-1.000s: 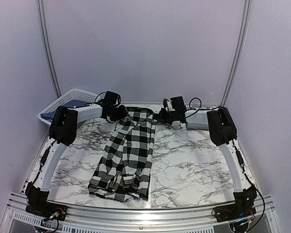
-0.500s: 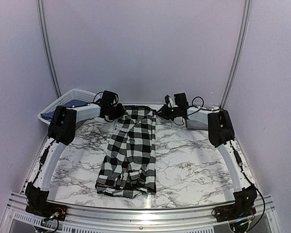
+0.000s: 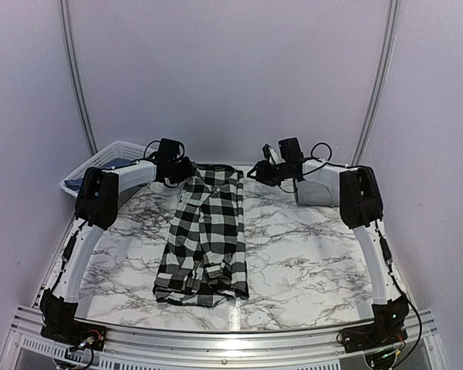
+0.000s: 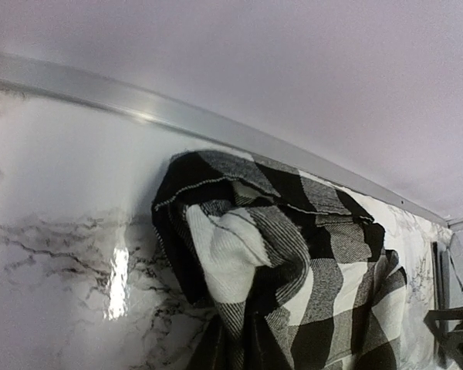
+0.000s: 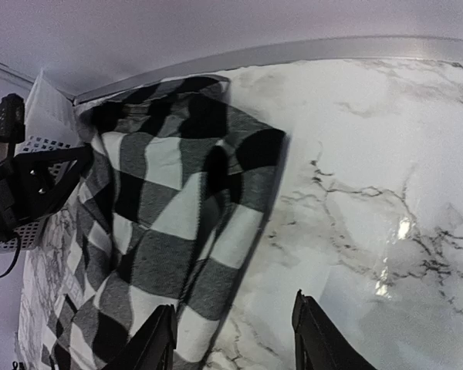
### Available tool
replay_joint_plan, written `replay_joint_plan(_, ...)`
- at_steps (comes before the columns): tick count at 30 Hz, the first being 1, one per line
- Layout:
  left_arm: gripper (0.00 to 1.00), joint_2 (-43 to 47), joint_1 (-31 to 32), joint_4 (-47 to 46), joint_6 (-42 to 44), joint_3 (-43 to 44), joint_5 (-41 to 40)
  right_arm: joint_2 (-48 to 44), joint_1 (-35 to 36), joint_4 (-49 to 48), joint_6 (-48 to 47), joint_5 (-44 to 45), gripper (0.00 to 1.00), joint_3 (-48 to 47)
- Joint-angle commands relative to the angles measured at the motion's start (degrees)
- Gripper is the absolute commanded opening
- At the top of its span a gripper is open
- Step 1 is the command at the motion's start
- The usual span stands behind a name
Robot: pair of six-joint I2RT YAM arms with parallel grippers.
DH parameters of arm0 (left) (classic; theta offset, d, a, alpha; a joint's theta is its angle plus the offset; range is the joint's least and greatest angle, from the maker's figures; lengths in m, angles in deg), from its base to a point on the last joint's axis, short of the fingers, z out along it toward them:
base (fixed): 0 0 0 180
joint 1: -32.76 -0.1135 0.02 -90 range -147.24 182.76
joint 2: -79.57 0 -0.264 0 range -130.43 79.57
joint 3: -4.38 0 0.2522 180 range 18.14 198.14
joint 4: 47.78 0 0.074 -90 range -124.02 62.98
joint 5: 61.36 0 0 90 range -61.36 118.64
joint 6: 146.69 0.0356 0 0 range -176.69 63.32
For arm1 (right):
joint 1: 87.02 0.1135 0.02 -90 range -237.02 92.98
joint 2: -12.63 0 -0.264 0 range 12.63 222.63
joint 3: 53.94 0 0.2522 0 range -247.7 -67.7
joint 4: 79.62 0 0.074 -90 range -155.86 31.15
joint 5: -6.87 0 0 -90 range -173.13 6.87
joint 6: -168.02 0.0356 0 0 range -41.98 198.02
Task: Fold and stack the long sleeve shirts
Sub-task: Move the rectangle-folded shirt to the center of the board, then smooth out the rectangle-folded shirt at the center of the board.
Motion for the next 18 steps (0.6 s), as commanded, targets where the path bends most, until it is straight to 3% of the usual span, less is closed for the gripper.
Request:
replay_joint_plan(1, 0.30, 0.4, -0.8, -2.3, 0.6, 3.1, 0.2, -8.3, 4.2, -0.7, -1.7, -1.5, 0.47, 5.4)
replay_joint_plan(6, 0.60, 3.4, -0.9, -1.6, 3.9, 2.6, 0.4, -12.1, 8.4, -6.2, 1.2, -6.8, 0.38, 12.5)
replay_joint_plan(11, 0.62, 10.2, -0.8, -1.0, 5.5, -4.7, 1.2, -15.1, 12.5, -10.2, 2.6, -9.9, 0.36, 18.0)
replay_joint_plan(18, 0.58, 22.6, 0.4, -1.2, 6.2, -19.6, 0.3, -16.3, 16.4, -16.5, 5.6, -11.7, 0.34, 24.2)
